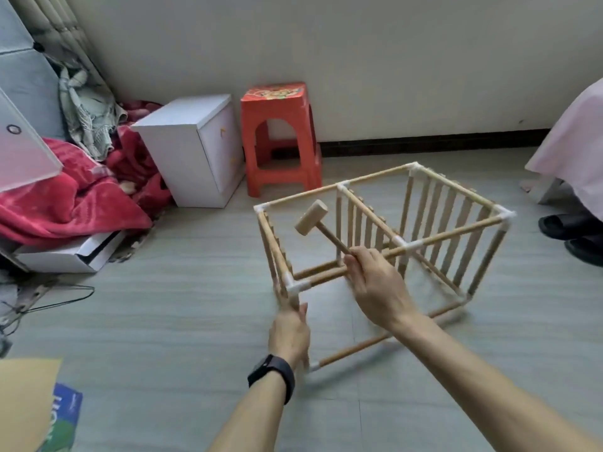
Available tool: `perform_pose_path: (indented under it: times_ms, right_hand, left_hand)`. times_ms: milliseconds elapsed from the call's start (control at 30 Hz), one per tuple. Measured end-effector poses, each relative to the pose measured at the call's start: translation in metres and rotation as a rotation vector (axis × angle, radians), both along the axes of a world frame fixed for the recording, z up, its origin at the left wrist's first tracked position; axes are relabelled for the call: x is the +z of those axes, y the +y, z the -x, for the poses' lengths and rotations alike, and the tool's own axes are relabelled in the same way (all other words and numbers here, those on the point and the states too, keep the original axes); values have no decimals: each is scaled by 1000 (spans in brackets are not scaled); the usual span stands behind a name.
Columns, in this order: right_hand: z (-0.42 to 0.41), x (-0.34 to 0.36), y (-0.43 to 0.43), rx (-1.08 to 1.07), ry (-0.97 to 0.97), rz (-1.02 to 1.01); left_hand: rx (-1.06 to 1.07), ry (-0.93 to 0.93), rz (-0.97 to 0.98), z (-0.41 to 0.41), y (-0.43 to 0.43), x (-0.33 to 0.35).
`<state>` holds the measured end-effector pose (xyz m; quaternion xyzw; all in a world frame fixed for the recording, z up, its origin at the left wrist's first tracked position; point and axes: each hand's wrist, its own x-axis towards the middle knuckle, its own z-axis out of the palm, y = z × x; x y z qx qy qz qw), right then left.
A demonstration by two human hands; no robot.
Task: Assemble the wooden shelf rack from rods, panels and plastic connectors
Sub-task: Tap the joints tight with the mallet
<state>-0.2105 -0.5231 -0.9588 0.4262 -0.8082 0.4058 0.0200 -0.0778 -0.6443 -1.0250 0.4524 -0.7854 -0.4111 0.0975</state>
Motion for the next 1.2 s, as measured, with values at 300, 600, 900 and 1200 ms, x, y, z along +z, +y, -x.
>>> perform_pose_path:
  times_ms: [300, 600, 900, 1200]
  right_hand:
    - [-21, -121, 147, -74, -339, -443]
    - [-13, -195, 110, -248, -336, -493]
    - [-28, -216, 113, -207, -40, -168]
    - [-23, -218, 118, -240, -219, -324]
  left_hand:
    - [36, 70, -21, -5, -32, -47]
    - [273, 359, 68, 20, -5, -38]
    - [253, 368, 134, 23, -5, -52]
    - [178, 337, 148, 18, 10, -52]
